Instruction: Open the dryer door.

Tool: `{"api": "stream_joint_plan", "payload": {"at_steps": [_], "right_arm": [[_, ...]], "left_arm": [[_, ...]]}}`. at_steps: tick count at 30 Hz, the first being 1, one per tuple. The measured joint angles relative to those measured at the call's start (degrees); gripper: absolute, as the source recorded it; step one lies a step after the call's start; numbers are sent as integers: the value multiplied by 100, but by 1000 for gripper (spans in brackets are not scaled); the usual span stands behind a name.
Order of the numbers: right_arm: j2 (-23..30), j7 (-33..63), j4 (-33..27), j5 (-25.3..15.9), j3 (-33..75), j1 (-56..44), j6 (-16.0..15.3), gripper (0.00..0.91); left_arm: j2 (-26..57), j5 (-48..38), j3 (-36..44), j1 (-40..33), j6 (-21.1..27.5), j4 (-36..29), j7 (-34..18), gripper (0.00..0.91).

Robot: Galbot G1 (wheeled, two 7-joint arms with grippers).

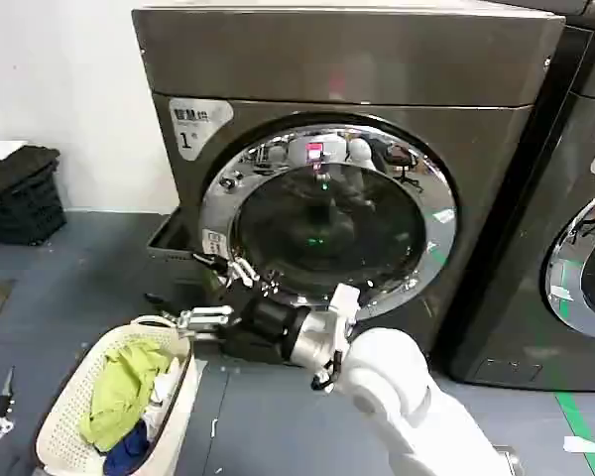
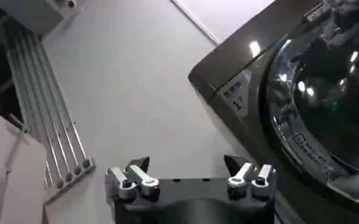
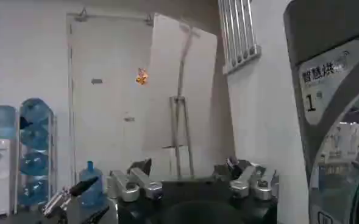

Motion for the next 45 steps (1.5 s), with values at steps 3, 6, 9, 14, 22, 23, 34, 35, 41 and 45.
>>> {"api": "stream_joint_plan", "payload": {"at_steps": [3,6,9,14,22,23,34,35,41,45], "right_arm": [[-81,-51,-32,-212,106,-106,249,907],[-168,-51,-72,-429,211,-206,509,907],[-291,-50,-149,-587,348,-324,791,907],[-476,-45,-219,-641,566,-472,1050,907],[-706,8,-430,-960,752,-634,1648,907],[-718,24,-466,-960,752,-639,1710,907],[-755,236,-907,-963,387,-415,2364,907],[-755,234,-961,-985,334,-384,2439,907],[-694,175,-1355,-1084,86,-189,2738,907],[-626,90,-1609,-1122,-28,-87,2920,907]], "left_arm": [[-4,-1,-5,8,0,-18,0,907],[-3,-1,-5,9,0,-21,1,907],[4,-6,-5,11,5,-28,2,907],[14,-11,-5,12,6,-34,3,907],[25,-17,-5,12,9,-34,9,907],[26,-17,-4,11,9,-34,9,907],[19,-20,7,25,13,-64,11,907],[19,-20,8,24,15,-69,10,907],[18,-15,36,25,27,-92,10,907],[17,-10,40,35,34,-114,10,907]]}}
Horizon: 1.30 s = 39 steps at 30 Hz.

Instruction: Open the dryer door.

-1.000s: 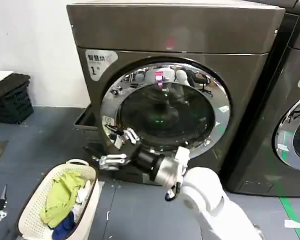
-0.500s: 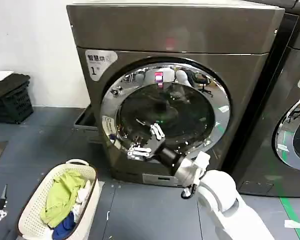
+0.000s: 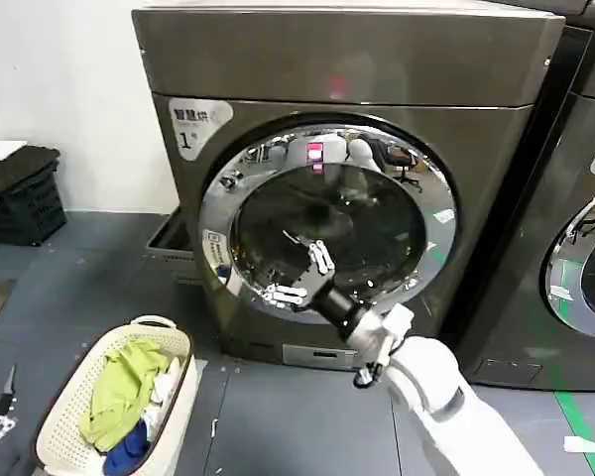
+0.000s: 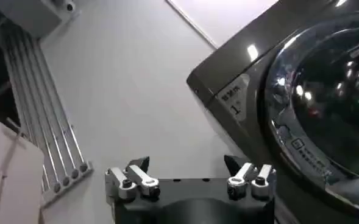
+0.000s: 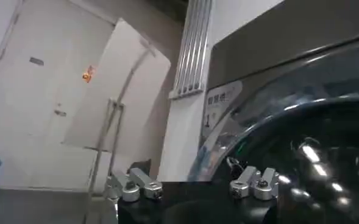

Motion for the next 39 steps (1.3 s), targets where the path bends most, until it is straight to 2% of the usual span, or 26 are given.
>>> {"api": "stream_joint_plan", "payload": {"at_steps": [3,7,39], "right_arm": [[53,-64,-199,-15,-58,86,179,907],[104,-94,-474,-19,-92,191,268,907],[688,-212,-1640,-6,-485,1068,293,907]], "left_arm": [[-3,-1,-3,4,2,-9,-2,907],[-18,3,-3,17,-6,-24,-2,907],[-127,30,-30,117,-37,-204,0,907]]}}
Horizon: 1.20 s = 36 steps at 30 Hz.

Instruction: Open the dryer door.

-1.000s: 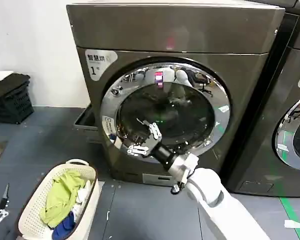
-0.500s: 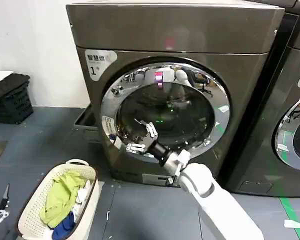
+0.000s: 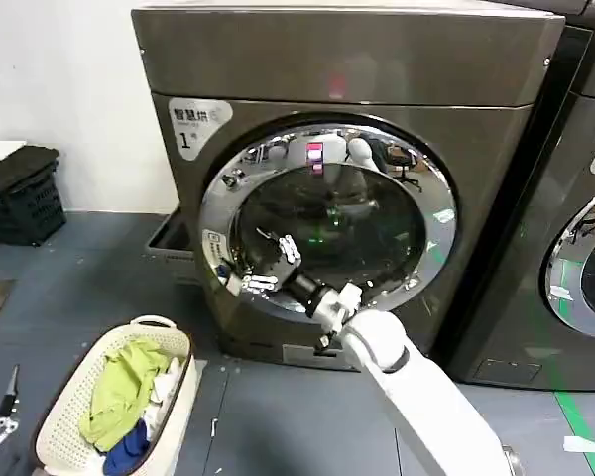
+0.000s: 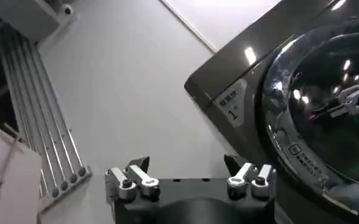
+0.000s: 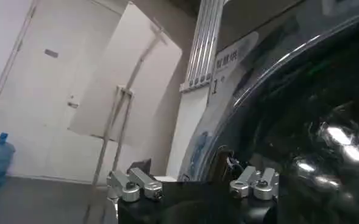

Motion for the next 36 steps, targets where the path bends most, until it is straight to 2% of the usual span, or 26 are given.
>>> {"api": "stream_joint_plan", "payload": {"at_steps": [36], "right_arm": [[577,-311,-1200,-25,-261,577,85,907]], "left_arm": [[-37,-1,-45,94,-18,-45,-2,907]]}}
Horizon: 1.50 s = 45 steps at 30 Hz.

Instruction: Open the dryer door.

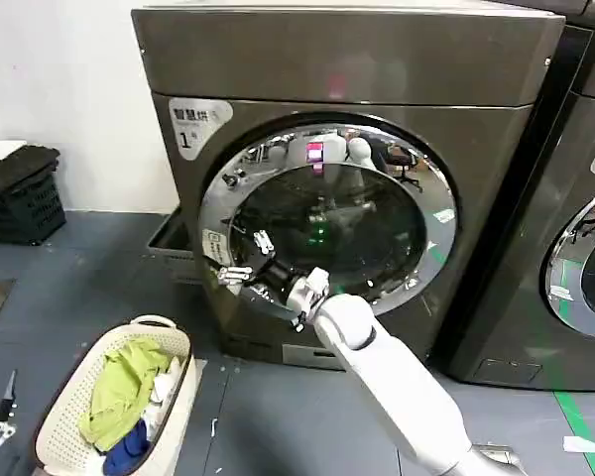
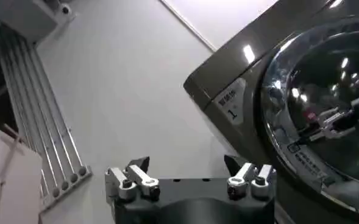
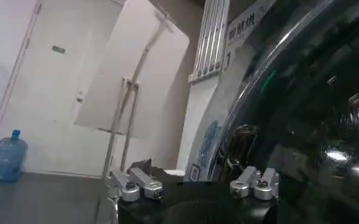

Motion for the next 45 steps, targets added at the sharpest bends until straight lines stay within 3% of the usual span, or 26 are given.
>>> {"api": "stream_joint_plan", "payload": {"at_steps": [14,25,45], "right_arm": [[-19,-550,-196,244,-139,132,72,907],[-298,-1129,83,728,-279,99,283,907],[-1155,-2741,931,1679,-121,-210,258,907]], "left_arm": [[7,8,2,-1,16,21,0,907],[33,5,13,-40,27,93,0,907],[502,-225,-190,-358,406,371,10,907]]}}
